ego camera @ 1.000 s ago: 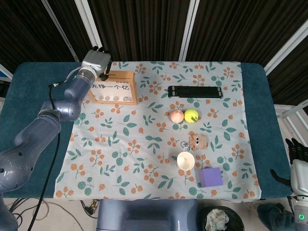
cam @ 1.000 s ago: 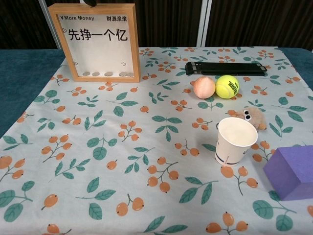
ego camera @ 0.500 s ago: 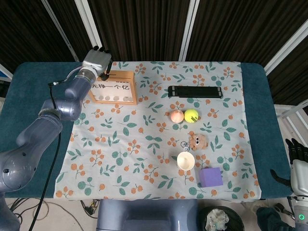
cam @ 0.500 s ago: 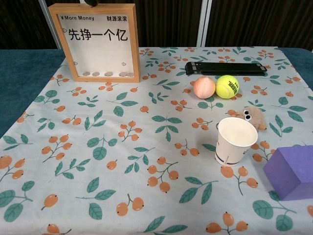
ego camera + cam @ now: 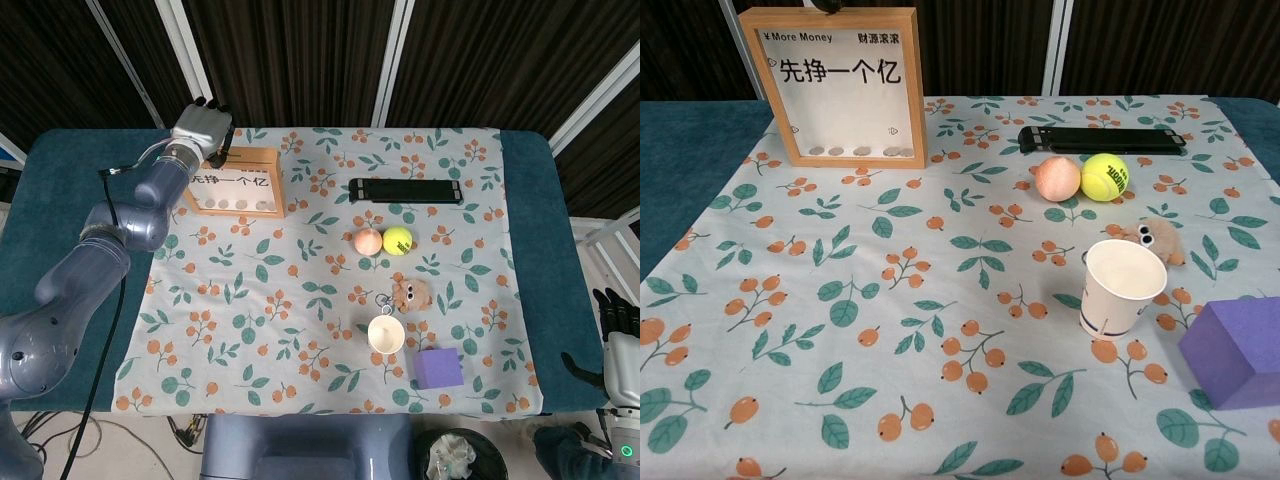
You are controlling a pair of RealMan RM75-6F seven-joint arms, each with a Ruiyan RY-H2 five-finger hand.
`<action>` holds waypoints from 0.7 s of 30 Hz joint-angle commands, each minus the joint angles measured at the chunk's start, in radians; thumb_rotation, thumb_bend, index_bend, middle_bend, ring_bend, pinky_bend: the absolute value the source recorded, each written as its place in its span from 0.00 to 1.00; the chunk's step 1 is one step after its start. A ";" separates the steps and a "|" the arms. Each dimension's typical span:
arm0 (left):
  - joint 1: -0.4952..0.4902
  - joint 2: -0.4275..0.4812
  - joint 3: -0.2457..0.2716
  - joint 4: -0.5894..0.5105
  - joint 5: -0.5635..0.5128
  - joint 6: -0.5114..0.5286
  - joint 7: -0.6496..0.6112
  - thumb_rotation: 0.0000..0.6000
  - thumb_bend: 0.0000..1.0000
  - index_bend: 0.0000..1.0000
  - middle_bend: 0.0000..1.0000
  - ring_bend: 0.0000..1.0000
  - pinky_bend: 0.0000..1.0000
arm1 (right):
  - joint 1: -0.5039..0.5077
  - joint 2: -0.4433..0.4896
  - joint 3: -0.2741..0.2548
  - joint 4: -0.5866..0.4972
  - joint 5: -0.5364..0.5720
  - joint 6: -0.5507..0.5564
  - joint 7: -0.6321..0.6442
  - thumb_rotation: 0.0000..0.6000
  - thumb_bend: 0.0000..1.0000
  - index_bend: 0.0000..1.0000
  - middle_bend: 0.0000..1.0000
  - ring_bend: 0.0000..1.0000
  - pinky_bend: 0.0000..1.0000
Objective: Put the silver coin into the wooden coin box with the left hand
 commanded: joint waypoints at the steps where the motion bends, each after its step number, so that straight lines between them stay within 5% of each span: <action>1: -0.003 -0.001 0.004 0.001 0.007 0.001 -0.009 1.00 0.55 0.56 0.09 0.00 0.00 | 0.000 0.000 0.000 -0.001 0.000 0.000 -0.001 1.00 0.26 0.04 0.00 0.00 0.00; 21: -0.002 -0.015 0.024 0.020 0.044 0.016 -0.053 1.00 0.51 0.51 0.06 0.00 0.00 | 0.003 0.002 0.002 -0.004 0.012 -0.006 -0.010 1.00 0.26 0.04 0.00 0.00 0.00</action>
